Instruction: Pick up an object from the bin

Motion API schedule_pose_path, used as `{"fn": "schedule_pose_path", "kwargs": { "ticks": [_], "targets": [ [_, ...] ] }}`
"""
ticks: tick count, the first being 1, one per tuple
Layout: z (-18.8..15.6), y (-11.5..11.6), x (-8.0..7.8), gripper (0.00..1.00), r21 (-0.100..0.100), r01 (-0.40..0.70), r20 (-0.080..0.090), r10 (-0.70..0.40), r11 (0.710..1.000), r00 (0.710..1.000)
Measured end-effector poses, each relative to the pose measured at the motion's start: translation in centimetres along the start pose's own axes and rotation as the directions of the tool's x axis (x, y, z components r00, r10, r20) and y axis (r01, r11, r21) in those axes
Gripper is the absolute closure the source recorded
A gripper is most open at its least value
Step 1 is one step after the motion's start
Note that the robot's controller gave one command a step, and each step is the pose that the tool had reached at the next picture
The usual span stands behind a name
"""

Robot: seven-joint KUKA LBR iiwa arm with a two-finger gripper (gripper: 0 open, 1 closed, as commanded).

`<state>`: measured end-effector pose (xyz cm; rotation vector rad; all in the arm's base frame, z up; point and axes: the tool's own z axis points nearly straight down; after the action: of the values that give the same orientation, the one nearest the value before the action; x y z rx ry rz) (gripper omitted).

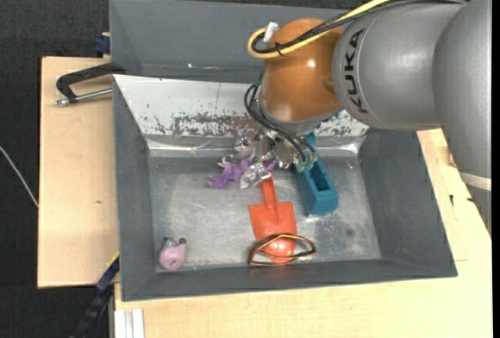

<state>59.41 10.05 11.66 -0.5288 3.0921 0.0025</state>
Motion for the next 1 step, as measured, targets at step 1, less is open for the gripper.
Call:
{"fn": "schedule_pose_path", "kwargs": {
  "ticks": [1],
  "targets": [
    [-1.29,0.01,-0.04,1.00,0.000,0.000,0.001,0.000,1.000,1.000]
  ]
}}
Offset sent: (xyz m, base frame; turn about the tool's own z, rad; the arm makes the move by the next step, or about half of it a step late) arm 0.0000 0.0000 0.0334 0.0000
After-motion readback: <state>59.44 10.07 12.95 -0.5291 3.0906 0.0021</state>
